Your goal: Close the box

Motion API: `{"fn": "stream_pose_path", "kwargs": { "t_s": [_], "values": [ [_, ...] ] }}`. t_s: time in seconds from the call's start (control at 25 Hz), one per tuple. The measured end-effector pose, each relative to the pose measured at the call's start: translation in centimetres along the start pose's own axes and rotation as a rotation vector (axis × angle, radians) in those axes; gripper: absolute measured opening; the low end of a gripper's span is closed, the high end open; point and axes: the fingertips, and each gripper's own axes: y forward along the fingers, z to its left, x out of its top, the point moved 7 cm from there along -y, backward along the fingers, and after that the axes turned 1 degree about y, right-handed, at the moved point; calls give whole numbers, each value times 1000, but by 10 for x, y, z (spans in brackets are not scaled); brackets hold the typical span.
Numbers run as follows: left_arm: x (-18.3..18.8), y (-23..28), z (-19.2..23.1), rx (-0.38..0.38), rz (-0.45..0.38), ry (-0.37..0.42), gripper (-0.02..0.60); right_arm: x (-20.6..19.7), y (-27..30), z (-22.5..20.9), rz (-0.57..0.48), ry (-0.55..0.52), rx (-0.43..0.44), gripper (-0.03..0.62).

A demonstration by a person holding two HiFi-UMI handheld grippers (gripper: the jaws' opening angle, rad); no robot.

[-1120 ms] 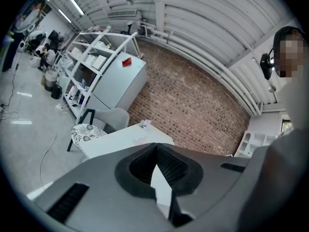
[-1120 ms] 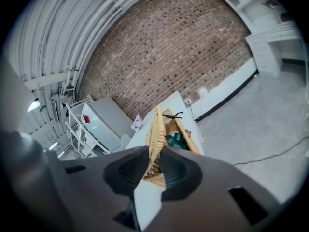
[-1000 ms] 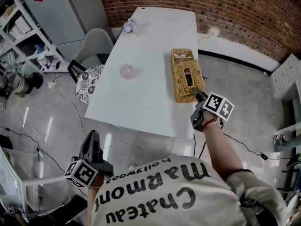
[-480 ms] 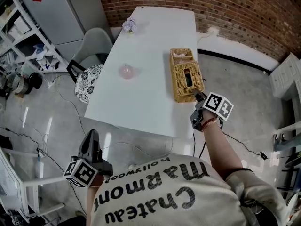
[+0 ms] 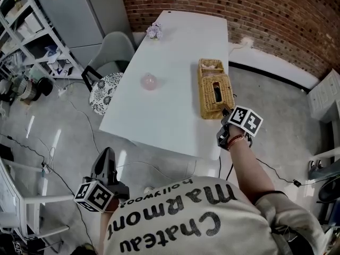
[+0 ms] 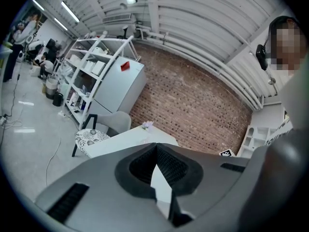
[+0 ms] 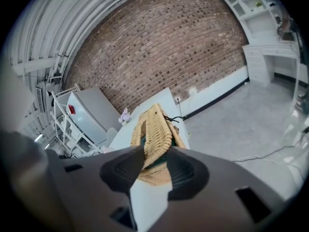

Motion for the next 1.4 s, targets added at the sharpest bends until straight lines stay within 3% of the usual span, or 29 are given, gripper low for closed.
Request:
{"fn": "stream_pose_path", "kwargs": {
  "t_s": [0.4, 0.76, 1.16, 1.4],
  "values": [
    [-7, -2, 0, 13, 1, -9, 0, -2, 3, -4, -21, -26, -70, 174],
    [1, 0, 9, -9, 8, -5, 0, -9, 0, -1, -43, -55, -191, 195],
    [23, -2, 50, -67, 9, -10, 0, -17, -6, 9, -52, -147, -335, 230],
    [51, -16, 87, -95, 6, -11, 0, -44, -27, 29, -36, -125, -416, 225]
  ]
}}
